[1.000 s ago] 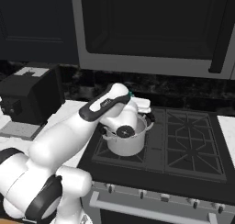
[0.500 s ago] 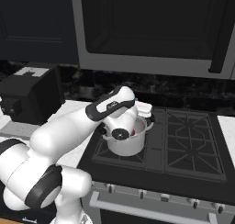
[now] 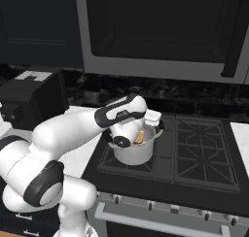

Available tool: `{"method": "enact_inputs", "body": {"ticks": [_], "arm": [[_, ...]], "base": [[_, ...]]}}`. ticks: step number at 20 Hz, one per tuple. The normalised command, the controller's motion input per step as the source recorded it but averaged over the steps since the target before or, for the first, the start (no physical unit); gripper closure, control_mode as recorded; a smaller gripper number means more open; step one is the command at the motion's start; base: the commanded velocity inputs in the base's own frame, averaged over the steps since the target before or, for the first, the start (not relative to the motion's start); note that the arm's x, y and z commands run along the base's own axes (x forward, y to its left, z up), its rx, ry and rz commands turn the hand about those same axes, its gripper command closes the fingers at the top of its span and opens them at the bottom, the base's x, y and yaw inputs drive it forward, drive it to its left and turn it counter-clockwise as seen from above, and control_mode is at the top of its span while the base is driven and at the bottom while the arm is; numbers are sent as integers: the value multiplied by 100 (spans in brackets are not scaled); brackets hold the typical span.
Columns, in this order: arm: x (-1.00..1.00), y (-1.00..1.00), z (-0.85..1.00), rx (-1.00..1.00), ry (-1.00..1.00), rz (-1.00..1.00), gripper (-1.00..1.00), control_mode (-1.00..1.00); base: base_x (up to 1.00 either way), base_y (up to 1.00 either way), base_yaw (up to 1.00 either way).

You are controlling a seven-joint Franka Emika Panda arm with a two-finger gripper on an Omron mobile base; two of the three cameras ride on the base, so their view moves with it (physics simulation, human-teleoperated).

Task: Put the avocado and tomato in the pot. Retrieve the spatula and lightly stir the vegetables in the pot.

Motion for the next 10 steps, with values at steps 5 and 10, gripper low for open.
{"method": "enact_inputs", "body": {"ticks": [5,10], "arm": [[20,0,0,0,-1,-6,100,-100],[21,-2,0,0,0,-4,100,-100]], "base": [[0,0,0],[0,0,0]]}}
